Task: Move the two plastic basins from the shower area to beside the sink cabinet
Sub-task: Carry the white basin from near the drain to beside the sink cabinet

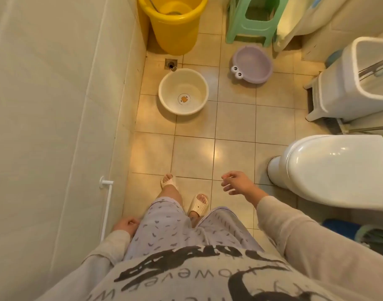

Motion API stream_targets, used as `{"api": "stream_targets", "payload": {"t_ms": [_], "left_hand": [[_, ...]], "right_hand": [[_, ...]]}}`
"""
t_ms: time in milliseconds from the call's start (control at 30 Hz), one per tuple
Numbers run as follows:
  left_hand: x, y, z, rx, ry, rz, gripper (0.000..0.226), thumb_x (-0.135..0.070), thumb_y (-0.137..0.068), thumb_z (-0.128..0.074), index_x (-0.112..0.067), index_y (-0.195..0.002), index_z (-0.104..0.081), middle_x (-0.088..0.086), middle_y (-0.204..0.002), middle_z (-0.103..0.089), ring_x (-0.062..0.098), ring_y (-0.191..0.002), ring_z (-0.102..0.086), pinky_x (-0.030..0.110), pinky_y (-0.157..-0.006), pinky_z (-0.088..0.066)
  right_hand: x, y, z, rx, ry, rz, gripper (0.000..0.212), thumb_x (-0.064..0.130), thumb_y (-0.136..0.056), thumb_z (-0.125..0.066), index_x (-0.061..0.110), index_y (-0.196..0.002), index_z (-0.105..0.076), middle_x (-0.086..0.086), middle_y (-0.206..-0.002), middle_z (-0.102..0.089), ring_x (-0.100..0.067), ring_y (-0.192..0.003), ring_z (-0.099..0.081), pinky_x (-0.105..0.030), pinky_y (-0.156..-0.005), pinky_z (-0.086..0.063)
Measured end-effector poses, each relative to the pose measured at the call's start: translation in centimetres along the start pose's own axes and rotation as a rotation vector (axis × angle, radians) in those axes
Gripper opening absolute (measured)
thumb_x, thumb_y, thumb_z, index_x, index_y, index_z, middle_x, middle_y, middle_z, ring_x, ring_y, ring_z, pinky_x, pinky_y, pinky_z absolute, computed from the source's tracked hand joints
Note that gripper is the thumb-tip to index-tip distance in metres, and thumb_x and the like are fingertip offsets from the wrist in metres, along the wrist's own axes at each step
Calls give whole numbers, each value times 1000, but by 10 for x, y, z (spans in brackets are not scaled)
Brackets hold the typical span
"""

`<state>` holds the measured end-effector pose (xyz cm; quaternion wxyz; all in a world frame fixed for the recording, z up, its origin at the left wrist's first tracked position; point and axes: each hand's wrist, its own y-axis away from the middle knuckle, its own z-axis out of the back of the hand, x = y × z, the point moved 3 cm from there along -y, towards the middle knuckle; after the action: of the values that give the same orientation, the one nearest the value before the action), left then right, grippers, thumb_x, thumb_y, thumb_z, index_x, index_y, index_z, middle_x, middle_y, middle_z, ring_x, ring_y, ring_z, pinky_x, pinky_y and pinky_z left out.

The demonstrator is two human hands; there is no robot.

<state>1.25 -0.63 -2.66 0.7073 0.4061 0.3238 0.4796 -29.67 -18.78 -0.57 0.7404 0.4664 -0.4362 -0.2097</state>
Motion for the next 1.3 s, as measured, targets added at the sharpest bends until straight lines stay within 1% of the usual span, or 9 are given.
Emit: {"api": "stream_targets", "payload": {"t_ms": [200, 333, 433, 567, 767, 867, 1000, 1200, 1300], "left_hand": [[-39, -35, 27, 7, 2, 13, 14, -6, -87, -49, -7, -89, -63, 10, -83, -61, 21, -72, -51, 26, -72, -41], [-99, -65, 68, 6, -34, -66, 20, -5, -88, -47, -6, -96, -65, 16, -103, -68, 22, -78, -54, 24, -71, -40], [-158, -81, 106, -10, -25, -146, 17, -7, -87, -47, -13, -89, -63, 13, -99, -67, 23, -77, -56, 21, -65, -39], [-230, -90, 144, 11, -51, -257, 15, -9, -87, -48, -14, -87, -62, 6, -90, -62, 24, -75, -56, 19, -48, -34], [-290, -102, 175, 3, 1, -308, 18, -7, -85, -52, -18, -71, -56, 7, -89, -62, 14, -56, -51, 21, -50, -35], [-290, -107, 174, 28, -14, -273, 23, -7, -86, -50, -19, -67, -55, 8, -89, -62, 16, -57, -51, 21, -50, -34], [-271, -116, 171, 21, -19, -159, 17, -7, -88, -45, -12, -83, -60, 10, -92, -62, 24, -70, -54, 21, -51, -35], [-251, -126, 172, -13, -4, 42, 16, -10, -89, -49, -8, -93, -65, 11, -91, -65, 24, -82, -58, 32, -87, -49], [-265, -131, 169, 6, 39, 77, 24, -8, -90, -49, 0, -105, -65, 14, -98, -67, 26, -81, -57, 29, -77, -43]], "right_hand": [[32, -27, 9, -63, 18, -41, 22, 11, -92, -45, 3, -108, -59, -13, -94, -62, -15, -66, -56, -24, -59, -44], [37, -39, 10, -114, -20, -128, 18, 13, -92, -46, 6, -102, -59, -13, -94, -62, -17, -68, -57, -25, -59, -45], [39, -48, 12, -170, -131, -194, 23, 16, -93, -49, 2, -109, -59, -12, -93, -62, -19, -71, -58, -27, -60, -47], [30, -49, 13, -244, -227, -267, 21, 17, -93, -50, 2, -106, -58, -13, -88, -61, -24, -72, -58, -30, -61, -47], [32, -53, 20, -274, -198, -373, 17, 15, -93, -50, 2, -100, -58, -12, -83, -61, -24, -70, -57, -33, -66, -47], [56, -65, 31, -267, -186, -362, 13, 15, -92, -50, 5, -95, -57, -11, -82, -62, -23, -69, -57, -30, -62, -47], [105, -93, 47, -231, -139, -293, 14, 18, -94, -49, 6, -96, -56, -12, -87, -62, -22, -68, -57, -28, -58, -46], [196, -139, 81, -161, -32, -159, 19, 15, -94, -46, 5, -105, -58, -14, -93, -62, -23, -73, -57, -26, -57, -44], [233, -160, 101, -135, 2, -110, 21, 9, -92, -45, 4, -108, -59, -15, -94, -61, -21, -71, -56, -26, -57, -43]]}}
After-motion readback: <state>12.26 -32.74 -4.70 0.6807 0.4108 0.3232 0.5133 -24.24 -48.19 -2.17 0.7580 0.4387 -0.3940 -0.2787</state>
